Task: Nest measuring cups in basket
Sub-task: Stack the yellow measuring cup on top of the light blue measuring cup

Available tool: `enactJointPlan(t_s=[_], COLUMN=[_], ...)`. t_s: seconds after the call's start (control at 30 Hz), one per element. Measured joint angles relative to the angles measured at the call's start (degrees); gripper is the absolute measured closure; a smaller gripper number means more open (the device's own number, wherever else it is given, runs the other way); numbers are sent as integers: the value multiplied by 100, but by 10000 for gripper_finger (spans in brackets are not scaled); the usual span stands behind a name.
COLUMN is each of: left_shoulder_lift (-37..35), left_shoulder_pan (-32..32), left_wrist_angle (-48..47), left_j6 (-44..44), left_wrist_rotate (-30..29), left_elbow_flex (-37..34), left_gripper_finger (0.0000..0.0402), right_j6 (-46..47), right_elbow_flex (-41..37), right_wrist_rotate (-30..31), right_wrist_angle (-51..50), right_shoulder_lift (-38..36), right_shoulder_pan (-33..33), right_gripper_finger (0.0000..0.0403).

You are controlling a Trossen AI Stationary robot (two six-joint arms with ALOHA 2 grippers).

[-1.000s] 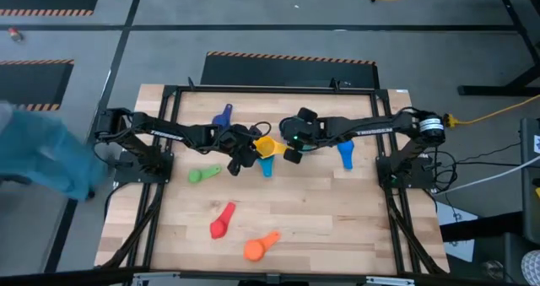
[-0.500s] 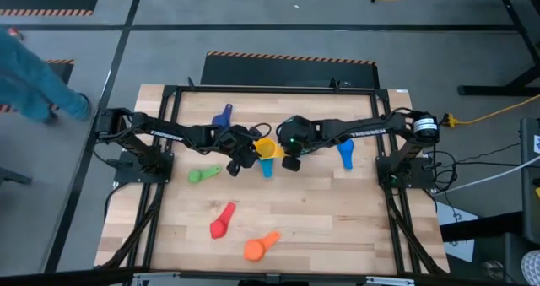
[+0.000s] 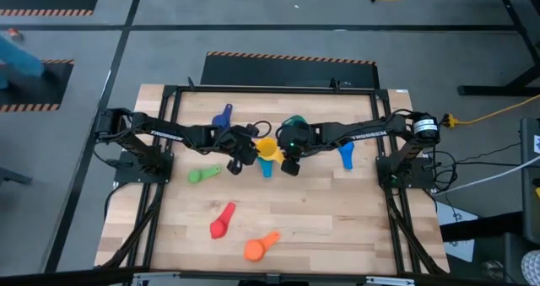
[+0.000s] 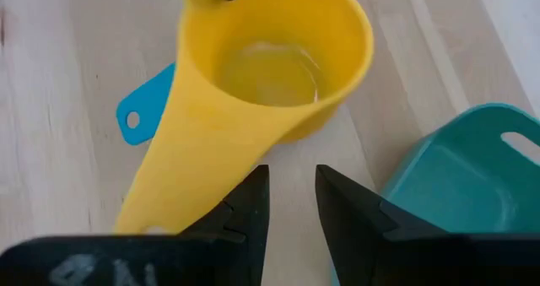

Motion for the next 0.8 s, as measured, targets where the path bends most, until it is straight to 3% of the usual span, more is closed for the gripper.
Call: enactJointPlan(t_s=[0.2,0.8], left_shoulder_lift=[-4,-7], left_shoulder_pan=[10,4], left_wrist_angle=[-12,-50], left_j6=[-32,-33], left_wrist_rotate=[-684,-773], left_elbow_flex=[7,9], left_gripper_finger=[369,392], right_j6=[-7,-35], right_elbow_flex=[0,0], right_wrist_rotate=[-15,24], right_wrist_angle=[132,382], right_shoulder_lift=[0,-2], right_shoulder_pan=[6,0], right_gripper_finger=[299,299])
